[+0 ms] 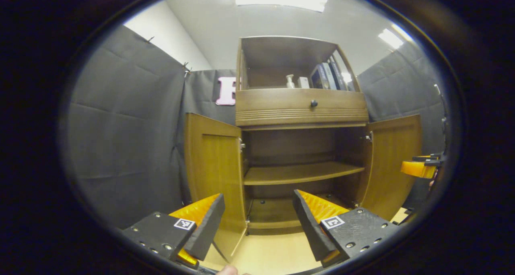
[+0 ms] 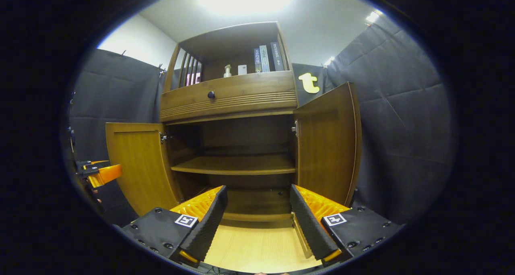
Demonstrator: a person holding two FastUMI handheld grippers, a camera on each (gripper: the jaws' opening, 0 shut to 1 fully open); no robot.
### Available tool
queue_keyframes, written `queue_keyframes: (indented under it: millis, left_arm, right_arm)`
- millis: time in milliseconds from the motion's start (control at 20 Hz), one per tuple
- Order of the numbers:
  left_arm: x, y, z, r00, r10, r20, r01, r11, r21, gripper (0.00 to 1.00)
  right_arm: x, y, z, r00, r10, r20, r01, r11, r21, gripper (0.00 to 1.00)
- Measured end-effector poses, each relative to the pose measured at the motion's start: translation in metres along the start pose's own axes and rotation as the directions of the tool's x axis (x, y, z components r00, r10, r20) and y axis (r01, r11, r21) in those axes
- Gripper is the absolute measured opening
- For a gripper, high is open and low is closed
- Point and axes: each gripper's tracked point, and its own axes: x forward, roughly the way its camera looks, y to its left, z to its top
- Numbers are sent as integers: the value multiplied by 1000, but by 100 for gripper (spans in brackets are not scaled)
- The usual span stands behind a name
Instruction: Open the right door of the double-door shoe cabinet with the right hand, and open the left door with the left hand.
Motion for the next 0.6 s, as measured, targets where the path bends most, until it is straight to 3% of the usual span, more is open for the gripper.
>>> queue_keyframes:
  millis: [200,600]
  left_arm:
    - [0,5,-5,998,-19,-56,15,998,-62,99]
    - [16,28,-35,995,83,-60,-85,996,-20,99]
  right_arm:
    - [-11,-1,-13,999,-34,-25,33,999,-40,98]
    - [-3,6,-24,995,-87,-37,87,996,-18,98]
